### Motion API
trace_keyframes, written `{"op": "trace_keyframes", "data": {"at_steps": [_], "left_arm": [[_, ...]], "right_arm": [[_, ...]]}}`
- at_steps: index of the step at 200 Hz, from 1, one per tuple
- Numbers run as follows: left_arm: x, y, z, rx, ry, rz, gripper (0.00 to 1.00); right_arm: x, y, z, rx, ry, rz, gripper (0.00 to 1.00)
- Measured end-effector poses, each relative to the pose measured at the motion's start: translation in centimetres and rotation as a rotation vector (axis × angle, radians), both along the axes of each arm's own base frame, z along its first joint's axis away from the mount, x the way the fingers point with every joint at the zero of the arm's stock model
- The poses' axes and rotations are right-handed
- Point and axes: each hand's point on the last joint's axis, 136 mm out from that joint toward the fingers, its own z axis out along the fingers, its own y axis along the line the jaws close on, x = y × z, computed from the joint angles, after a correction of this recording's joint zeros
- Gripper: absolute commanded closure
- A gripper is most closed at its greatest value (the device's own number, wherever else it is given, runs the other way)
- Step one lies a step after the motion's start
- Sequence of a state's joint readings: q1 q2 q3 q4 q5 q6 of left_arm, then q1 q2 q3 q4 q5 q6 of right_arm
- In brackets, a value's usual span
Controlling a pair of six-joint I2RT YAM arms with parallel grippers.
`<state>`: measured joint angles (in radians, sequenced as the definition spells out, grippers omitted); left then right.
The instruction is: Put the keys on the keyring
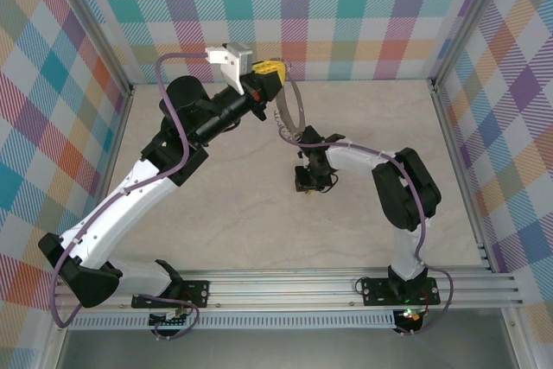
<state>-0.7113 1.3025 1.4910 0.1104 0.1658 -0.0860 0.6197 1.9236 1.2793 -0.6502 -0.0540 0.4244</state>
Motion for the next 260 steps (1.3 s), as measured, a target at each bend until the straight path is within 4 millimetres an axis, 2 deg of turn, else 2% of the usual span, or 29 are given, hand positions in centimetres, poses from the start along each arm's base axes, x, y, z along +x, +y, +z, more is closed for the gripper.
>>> {"op": "trace_keyframes", "data": {"at_steps": [37,71,153,214,233,260], "left_arm": [[0.0,0.0,0.0,0.000,0.000,0.003,1.00],[0.0,0.0,0.0,-0.001,0.000,0.003,1.00],[0.5,-0.4,-0.2,0.002,0.008,0.002,1.00],[1.1,-0.9,-0.6,0.007,0.015,0.001,1.00],[1.1,-0.9,-0.6,0.004,0.012,0.001,1.00],[1.1,-0.9,-0.5,0.002,0.009,0.001,1.00]], "right_arm": [[-0.1,-0.2,-0.1,-0.051,-0.038,0.036,0.70],[-0.3,-1.3,-0.2,-0.121,-0.070,0.056,0.72],[0.3,-4.4,-0.3,-0.287,-0.122,0.049,1.00],[0.7,-6.4,-0.1,-0.329,-0.106,-0.025,1.00],[1.3,-7.2,1.0,-0.290,-0.108,-0.102,1.00],[2.2,-7.7,3.7,-0.205,-0.142,-0.204,1.00]]}}
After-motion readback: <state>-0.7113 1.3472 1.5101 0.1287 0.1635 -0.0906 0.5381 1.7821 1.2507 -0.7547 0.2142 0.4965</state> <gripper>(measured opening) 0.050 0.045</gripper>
